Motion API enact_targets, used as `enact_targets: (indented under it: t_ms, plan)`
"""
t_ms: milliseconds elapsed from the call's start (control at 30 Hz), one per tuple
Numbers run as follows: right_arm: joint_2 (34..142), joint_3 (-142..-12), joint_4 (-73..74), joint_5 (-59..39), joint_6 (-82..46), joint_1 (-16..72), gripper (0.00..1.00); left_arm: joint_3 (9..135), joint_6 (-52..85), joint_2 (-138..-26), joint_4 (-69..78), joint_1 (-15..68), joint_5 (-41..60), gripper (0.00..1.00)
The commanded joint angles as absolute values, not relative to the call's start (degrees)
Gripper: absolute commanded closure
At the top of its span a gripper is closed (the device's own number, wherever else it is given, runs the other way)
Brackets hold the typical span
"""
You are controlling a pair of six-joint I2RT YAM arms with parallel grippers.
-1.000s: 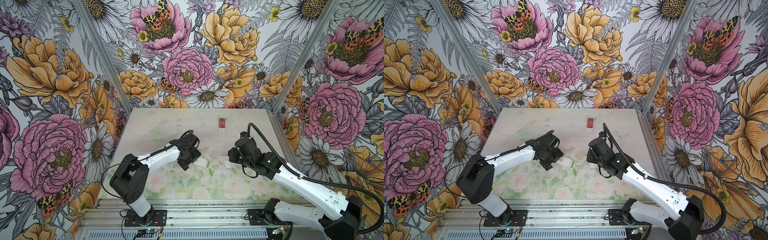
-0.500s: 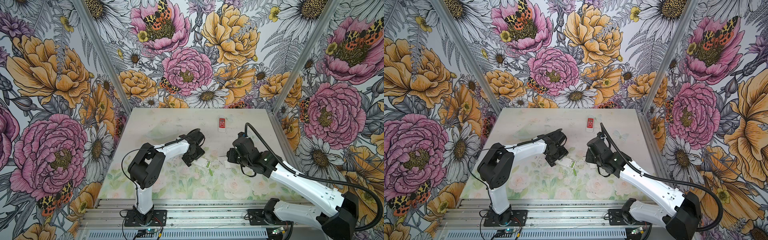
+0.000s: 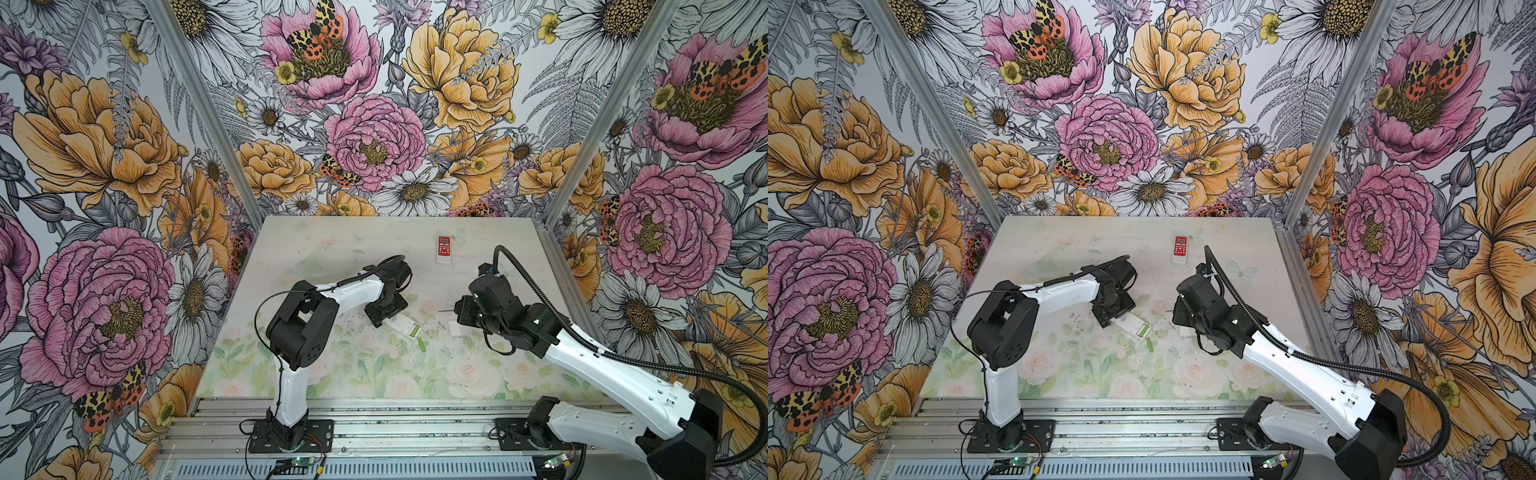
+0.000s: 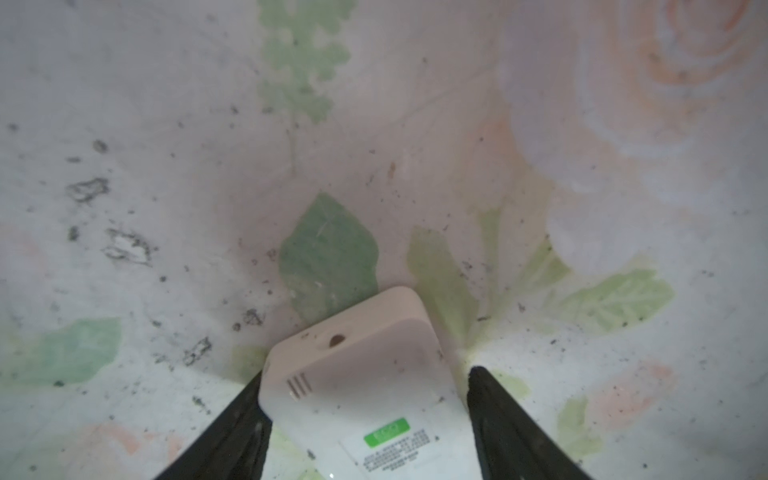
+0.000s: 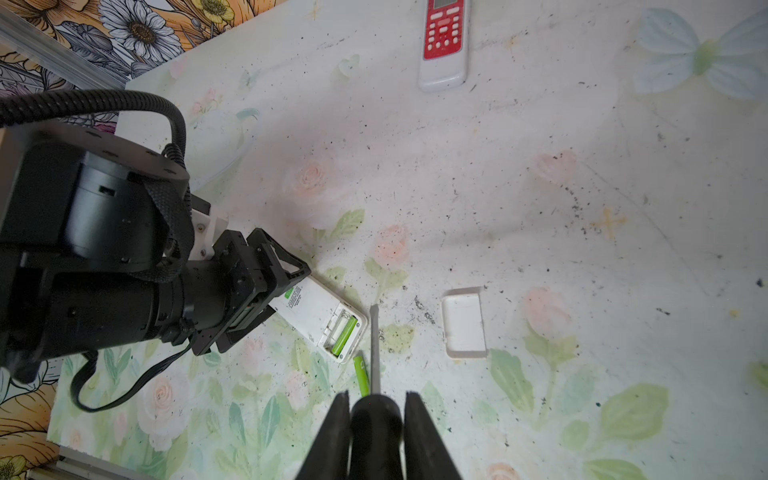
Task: Unload the batteries from the remote control
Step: 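Hold the remote upright with the left gripper while the right gripper brings the screwdriver near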
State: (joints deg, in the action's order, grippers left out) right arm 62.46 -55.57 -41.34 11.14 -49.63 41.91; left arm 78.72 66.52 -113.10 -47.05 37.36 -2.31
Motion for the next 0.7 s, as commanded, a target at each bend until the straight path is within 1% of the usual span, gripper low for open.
enact_targets:
  t_ms: [0,167,333,500,600,667]
  plan:
    - [61.2,-54.8,-40.7,11.8,-48.7,41.5,1.0,80.7,60.9,-115.8,-48.2,36.8,-4.5,0.37]
    - [61.1,-54.2,-40.7,12.0,-48.7,41.4,1.0,82.1,55.7,-117.4,-49.9,38.4,-6.0,0.43]
    - [61.6,-53.6,-40.1,10.1,-47.5,41.4,1.0,81.4,52.9,-117.6,-49.7,39.5,-6.3,0.54]
    - [61.4,-50.4,-34.2,4.3,-40.2,43.6,1.0,83.6,43.8,-117.2,-48.8,41.8,-9.0,0.66]
    - [61.5,-49.5,-31.2,3.4,-35.5,46.6,1.0,83.7,38.6,-116.9,-47.4,42.5,-8.3,0.74]
    - [61.5,-49.0,-29.6,3.2,-32.7,48.5,1.0,82.8,36.4,-116.0,-46.3,42.6,-9.0,0.78]
